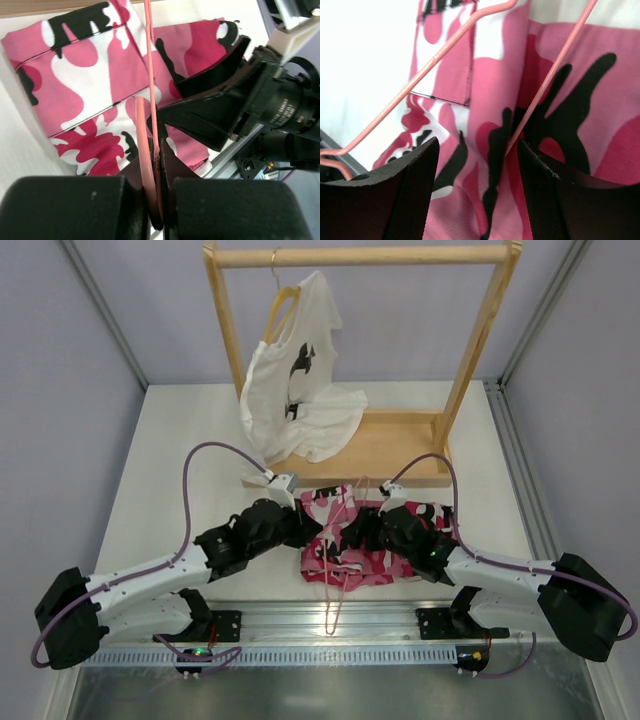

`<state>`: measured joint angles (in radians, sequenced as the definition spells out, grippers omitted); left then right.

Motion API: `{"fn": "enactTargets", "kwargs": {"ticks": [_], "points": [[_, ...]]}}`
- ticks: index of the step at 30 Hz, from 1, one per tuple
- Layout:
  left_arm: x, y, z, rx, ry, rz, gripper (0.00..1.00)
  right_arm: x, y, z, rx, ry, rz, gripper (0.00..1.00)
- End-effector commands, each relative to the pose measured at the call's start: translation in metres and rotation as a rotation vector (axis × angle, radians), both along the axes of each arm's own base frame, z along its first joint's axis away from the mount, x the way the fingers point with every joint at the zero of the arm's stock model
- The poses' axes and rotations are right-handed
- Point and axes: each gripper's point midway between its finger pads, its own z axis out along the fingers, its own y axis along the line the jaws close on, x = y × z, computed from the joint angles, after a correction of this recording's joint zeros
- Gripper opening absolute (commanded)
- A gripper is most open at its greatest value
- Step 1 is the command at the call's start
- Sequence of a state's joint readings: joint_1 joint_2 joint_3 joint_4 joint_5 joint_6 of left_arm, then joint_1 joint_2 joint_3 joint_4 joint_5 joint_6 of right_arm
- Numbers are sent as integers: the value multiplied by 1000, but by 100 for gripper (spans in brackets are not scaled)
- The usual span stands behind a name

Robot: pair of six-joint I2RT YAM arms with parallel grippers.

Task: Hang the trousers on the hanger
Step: Place trousers on hanger

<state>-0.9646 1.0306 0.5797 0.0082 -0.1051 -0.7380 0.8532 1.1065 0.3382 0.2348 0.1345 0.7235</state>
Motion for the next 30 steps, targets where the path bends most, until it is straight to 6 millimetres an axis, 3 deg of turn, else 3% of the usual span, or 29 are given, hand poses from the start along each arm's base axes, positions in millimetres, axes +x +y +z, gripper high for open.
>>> {"fn": "enactTargets", "kwargs": {"ticks": [1, 4, 5, 8, 9, 11, 13, 14, 17, 18, 20, 24, 26, 30], "points": [[12, 12, 2, -1, 17, 120, 1, 12, 17, 30, 91, -96, 30, 66], [14, 11, -3, 2, 29, 136, 0, 15, 22, 25, 80, -77, 33, 58], [15, 12, -3, -1, 41, 152, 1, 15, 24, 26, 82, -72, 36, 44], [19, 20, -8, 15, 69, 217, 0, 12, 28, 23, 90, -46, 43, 27], [20, 24, -7, 17, 72, 240, 1, 11, 27, 22, 92, -40, 39, 12], [21, 35, -11, 47, 92, 298, 0, 4, 24, 24, 105, -19, 28, 4], [23, 51, -10, 70, 92, 370, 0, -5, 15, 16, 86, 1, 9, 4], [20, 61, -14, 110, 105, 388, 0, -13, 16, 26, 118, -12, 9, 4], [14, 91, -19, 180, 130, 488, 0, -23, -5, 13, 82, -8, -49, 4], [13, 95, -19, 182, 127, 494, 0, -23, -8, 20, 107, -25, -57, 4], [11, 102, -15, 168, 117, 509, 0, -27, -13, 16, 100, -22, -56, 4], [8, 103, -18, 145, 116, 503, 0, -30, -6, 20, 116, -23, -38, 4], [5, 99, -21, 162, 130, 472, 0, -29, -15, 12, 62, -11, -71, 4], [-2, 86, -26, 222, 156, 364, 0, -16, -61, 4, -89, -7, -252, 4]]}}
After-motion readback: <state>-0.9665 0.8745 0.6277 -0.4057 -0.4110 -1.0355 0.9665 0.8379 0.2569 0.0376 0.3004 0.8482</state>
